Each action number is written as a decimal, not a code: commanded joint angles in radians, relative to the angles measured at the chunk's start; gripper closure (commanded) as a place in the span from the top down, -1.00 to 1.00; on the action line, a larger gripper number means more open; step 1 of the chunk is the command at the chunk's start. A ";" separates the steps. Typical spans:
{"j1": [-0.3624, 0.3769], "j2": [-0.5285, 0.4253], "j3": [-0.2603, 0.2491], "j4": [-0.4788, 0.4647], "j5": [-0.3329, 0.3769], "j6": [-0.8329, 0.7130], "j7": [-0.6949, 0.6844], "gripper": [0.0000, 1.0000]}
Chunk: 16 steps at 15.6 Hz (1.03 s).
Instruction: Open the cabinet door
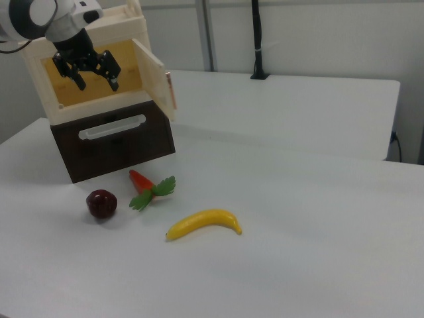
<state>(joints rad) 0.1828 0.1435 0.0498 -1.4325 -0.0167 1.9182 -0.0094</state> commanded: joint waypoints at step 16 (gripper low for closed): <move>-0.058 -0.151 -0.076 -0.249 -0.032 -0.261 0.124 1.00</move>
<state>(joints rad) 0.1304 0.0554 -0.0173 -1.6047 -0.0481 1.6658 0.0981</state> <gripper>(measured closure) 0.000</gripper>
